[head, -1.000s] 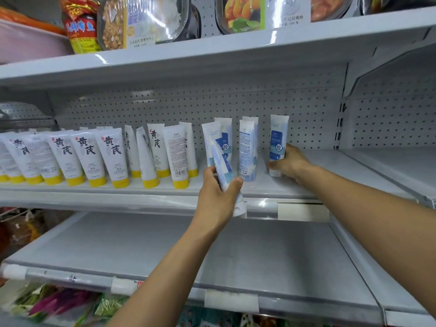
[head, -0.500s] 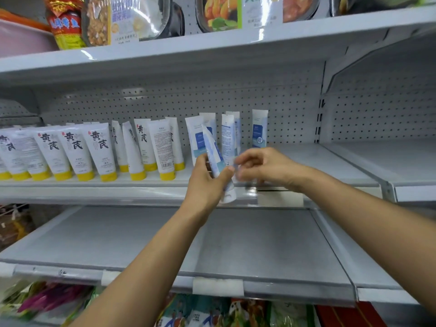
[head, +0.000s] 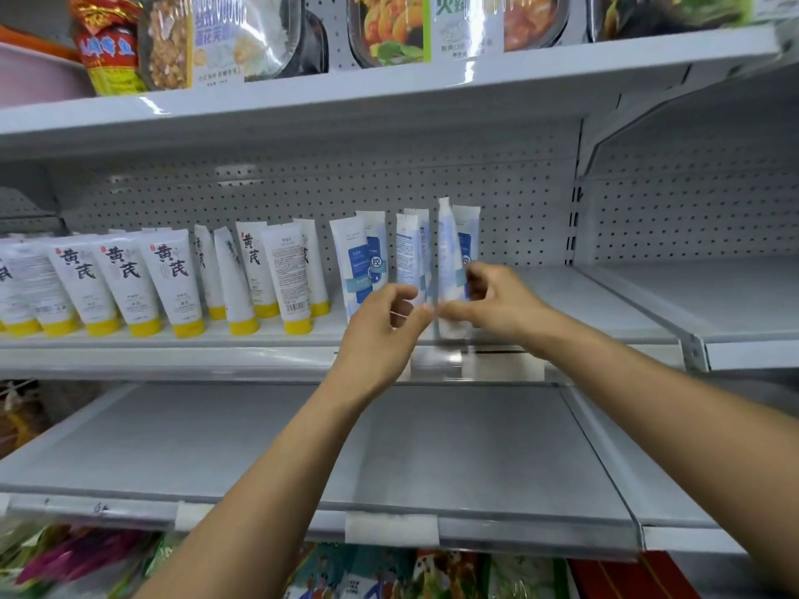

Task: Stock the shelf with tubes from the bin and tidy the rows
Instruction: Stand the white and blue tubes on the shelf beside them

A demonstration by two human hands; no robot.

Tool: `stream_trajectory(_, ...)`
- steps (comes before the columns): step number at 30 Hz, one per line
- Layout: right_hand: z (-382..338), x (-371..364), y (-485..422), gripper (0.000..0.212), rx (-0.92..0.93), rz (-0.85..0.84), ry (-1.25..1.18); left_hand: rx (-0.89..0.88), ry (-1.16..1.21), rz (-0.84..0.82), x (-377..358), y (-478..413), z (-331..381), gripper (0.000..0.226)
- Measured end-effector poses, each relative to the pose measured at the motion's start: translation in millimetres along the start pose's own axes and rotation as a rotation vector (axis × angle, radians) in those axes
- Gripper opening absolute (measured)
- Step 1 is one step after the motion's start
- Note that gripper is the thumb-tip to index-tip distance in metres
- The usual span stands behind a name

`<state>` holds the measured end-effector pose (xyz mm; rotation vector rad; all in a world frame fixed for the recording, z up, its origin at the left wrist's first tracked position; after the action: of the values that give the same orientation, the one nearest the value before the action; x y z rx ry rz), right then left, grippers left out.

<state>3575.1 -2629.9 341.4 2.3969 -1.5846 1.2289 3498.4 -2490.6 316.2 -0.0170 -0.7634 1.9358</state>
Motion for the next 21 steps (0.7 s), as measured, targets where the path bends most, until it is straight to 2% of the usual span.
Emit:
stream_trajectory(3,12.7,9.3,-9.3,0.033,-0.054,0.038,-0.003,-0.100,-0.251,0.013,7.3,1.4,-6.7,0.034)
stream_trajectory(7,29.7,11.0,-19.5,0.039,-0.113,0.028,0.022,-0.132,-0.396,-0.004,10.8,0.8,-12.9,0.037)
stream_trajectory(13,47.2,4.2,-28.1,0.043,-0.157,0.003,0.007,-0.101,-0.438,-0.032,13.0,-1.6,-21.1,0.036)
stream_trajectory(21,47.9,4.7,-31.3,0.038,-0.157,-0.005,0.058,-0.090,-0.438,-0.051,9.8,-4.1,-22.5,0.037)
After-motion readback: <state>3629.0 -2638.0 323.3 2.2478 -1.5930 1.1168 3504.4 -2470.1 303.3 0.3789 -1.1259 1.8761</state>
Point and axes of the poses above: each hand's wrist, its own y-axis away from the middle knuckle, its own x-axis out of the back of the hand, z = x × y, the point moved 4 cm from there along -y, towards the middle knuckle, and after that the axes turned 10 degrees about y, right-handed, at the moved point
